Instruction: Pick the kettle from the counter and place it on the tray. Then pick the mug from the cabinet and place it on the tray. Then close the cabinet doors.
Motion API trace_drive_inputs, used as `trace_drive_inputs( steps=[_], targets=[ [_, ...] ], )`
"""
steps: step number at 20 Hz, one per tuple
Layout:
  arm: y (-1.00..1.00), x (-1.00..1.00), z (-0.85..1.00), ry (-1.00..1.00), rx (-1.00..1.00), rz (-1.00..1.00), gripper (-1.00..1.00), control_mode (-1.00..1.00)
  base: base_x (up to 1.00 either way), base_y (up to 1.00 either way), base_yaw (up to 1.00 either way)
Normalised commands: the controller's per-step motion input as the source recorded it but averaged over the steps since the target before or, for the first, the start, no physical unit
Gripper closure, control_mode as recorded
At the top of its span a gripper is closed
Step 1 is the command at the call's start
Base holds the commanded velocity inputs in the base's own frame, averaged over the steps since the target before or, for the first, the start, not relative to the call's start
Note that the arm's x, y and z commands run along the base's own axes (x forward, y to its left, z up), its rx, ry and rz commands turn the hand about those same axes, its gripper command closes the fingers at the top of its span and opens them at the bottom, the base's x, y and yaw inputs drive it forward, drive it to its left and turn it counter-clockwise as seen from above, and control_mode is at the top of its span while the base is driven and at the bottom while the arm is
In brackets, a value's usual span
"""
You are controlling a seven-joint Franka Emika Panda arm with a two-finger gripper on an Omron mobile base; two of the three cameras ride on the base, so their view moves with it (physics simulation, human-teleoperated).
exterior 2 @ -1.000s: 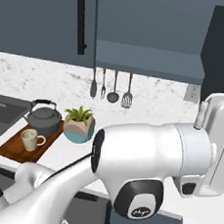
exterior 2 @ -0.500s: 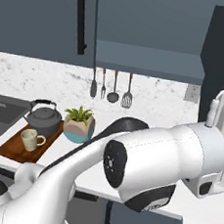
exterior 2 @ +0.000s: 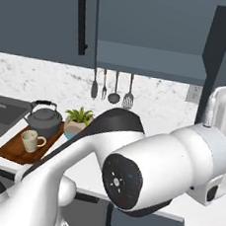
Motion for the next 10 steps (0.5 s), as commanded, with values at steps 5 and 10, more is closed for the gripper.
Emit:
trace_drive_inputs(
  steps=[5, 10],
  targets=[
    [0.35, 0.38, 0.00, 0.17, 0.00, 0.15, -1.00, -1.00, 0.00, 0.00, 0.00],
    [0.44, 0.38, -0.01, 0.17, 0.00, 0.16, -1.00, -1.00, 0.00, 0.00, 0.00]
  ],
)
